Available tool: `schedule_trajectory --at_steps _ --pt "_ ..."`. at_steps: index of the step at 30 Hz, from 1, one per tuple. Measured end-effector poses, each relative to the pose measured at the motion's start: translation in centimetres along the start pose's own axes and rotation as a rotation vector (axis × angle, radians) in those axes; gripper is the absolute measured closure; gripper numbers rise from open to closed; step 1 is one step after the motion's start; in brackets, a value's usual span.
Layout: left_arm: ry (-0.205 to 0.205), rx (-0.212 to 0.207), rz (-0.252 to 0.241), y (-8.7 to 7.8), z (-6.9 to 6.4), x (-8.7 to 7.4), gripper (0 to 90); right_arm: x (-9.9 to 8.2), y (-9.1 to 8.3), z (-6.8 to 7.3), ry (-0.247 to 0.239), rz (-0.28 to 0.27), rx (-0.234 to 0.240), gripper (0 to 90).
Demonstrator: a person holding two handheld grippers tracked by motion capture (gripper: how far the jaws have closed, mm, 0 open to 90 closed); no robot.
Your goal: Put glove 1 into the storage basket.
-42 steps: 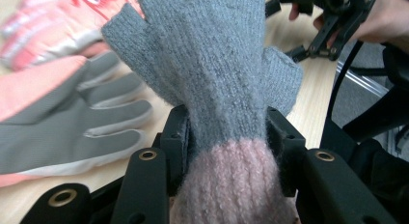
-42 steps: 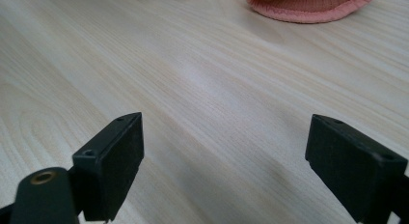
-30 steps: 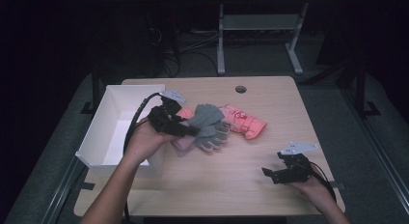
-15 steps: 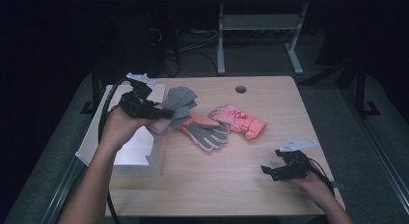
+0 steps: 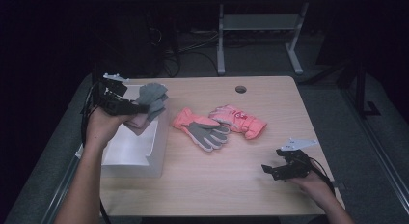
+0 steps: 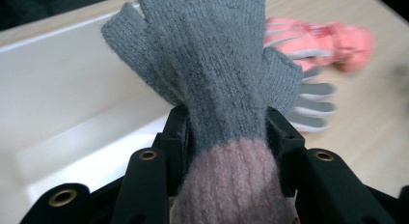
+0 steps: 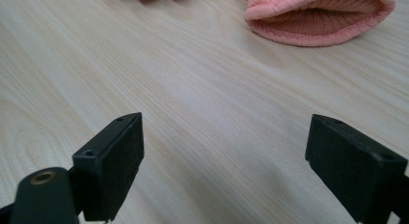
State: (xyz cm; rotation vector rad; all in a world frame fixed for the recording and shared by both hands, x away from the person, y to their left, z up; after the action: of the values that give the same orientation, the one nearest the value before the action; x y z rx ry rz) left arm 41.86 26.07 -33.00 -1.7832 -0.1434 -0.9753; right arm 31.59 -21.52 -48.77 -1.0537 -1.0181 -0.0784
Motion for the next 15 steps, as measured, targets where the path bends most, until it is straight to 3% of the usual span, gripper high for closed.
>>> schedule_trajectory --at_steps 7,15 --pt "-0.089 0.104 0.055 1.9 3.2 -2.0 59.3 -0.1 -0.1 0.0 0.003 -0.004 0.001 13.2" --pt "-0.165 0.159 0.102 4.8 5.4 -4.2 59.3 -0.2 0.0 0.2 -0.001 0.001 0.007 13.2"
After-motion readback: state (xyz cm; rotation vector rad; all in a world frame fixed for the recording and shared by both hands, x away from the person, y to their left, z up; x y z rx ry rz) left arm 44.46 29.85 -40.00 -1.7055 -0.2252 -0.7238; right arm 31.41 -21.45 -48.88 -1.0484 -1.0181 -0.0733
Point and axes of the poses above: each handheld gripper's, and its own axes: y roughly forward along the jaws, x roughly out of its top, z roughly to its left, the point moved 5 cm from there along y, roughly forward along the jaws, and after that the axes turned 1 degree about -z, right-handed, at the moved point
